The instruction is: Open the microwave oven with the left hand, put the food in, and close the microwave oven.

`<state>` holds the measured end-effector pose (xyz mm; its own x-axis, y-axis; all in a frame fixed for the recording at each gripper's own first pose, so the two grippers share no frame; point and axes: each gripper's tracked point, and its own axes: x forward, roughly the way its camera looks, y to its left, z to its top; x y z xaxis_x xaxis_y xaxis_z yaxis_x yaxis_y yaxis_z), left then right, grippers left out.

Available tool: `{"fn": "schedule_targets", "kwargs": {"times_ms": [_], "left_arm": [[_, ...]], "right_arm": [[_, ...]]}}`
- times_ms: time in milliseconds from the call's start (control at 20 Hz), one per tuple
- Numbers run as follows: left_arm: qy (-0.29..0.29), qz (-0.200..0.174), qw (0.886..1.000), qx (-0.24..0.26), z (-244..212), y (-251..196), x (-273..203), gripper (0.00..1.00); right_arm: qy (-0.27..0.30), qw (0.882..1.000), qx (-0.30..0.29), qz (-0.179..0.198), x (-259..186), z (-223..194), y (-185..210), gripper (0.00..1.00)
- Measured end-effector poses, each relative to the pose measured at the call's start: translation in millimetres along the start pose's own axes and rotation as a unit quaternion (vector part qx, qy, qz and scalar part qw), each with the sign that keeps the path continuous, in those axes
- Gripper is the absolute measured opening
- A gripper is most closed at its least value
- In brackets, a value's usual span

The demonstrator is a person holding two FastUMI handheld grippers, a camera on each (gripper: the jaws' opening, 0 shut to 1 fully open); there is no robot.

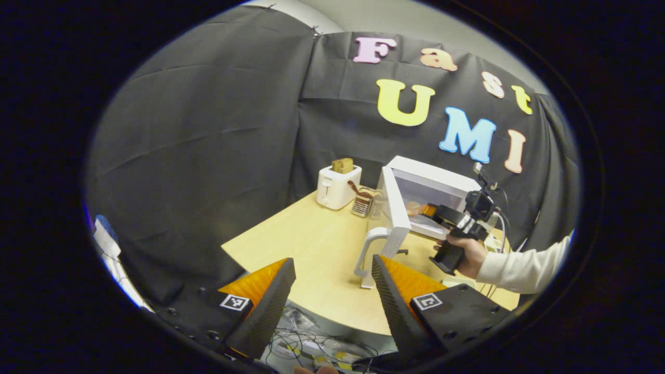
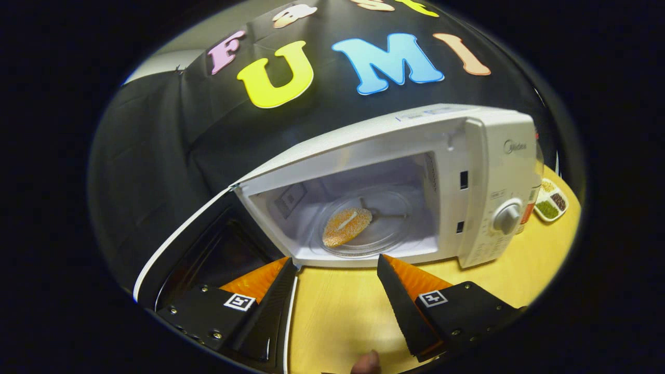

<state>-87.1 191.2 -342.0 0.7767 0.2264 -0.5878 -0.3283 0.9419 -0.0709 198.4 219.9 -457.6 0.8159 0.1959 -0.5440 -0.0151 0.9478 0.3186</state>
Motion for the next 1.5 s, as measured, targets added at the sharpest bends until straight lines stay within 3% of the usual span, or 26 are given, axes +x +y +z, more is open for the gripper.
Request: {"fn": "schedule_targets", "kwargs": {"times_ms": [50, 250, 350, 450, 550, 800, 900, 1000, 1100, 1150, 1350, 1500], "left_arm": [[-0.001, -0.015, 1.000, 0.004, 1, 5, 13, 0.96], [-0.009, -0.066, 0.998, 0.019, 4, 21, 59, 0.98], [-0.006, -0.084, 0.996, 0.026, 1, 22, 81, 0.96], [-0.004, -0.099, 0.995, 0.028, -2, 20, 104, 1.00], [0.014, -0.112, 0.993, 0.029, -13, 12, 127, 0.96], [0.047, -0.125, 0.989, 0.058, -36, -6, 168, 0.96], [0.042, -0.124, 0.989, 0.070, -33, -17, 173, 1.00], [0.041, -0.132, 0.987, 0.079, -34, -31, 171, 0.95], [0.046, -0.131, 0.985, 0.099, -37, -44, 169, 1.00], [0.048, -0.127, 0.985, 0.111, -39, -50, 170, 0.94], [0.042, -0.134, 0.982, 0.126, -34, -91, 166, 0.98], [0.044, -0.144, 0.978, 0.147, -31, -121, 177, 1.00]], "right_arm": [[0.004, 1.000, -0.011, -0.001, -19, 0, -1, 0.98], [-0.015, 0.999, -0.030, -0.013, -97, 10, -2, 0.98], [-0.017, 0.999, -0.035, -0.016, -132, 11, -2, 0.98], [-0.024, 0.999, -0.042, -0.017, -160, 15, -5, 0.98], [-0.022, 0.998, -0.049, -0.022, -196, 16, -8, 0.98], [-0.027, 0.996, -0.080, -0.015, -267, 20, -13, 0.98], [-0.027, 0.995, -0.092, -0.014, -292, 21, -20, 0.98], [-0.031, 0.995, -0.089, -0.013, -313, 22, -30, 0.98], [-0.033, 0.995, -0.094, -0.014, -333, 22, -45, 0.98], [-0.034, 0.995, -0.095, -0.015, -343, 22, -53, 0.98], [-0.044, 0.997, -0.061, -0.005, -370, 22, -74, 0.98], [-0.042, 0.998, -0.033, -0.027, -380, 20, -98, 0.98]]}}
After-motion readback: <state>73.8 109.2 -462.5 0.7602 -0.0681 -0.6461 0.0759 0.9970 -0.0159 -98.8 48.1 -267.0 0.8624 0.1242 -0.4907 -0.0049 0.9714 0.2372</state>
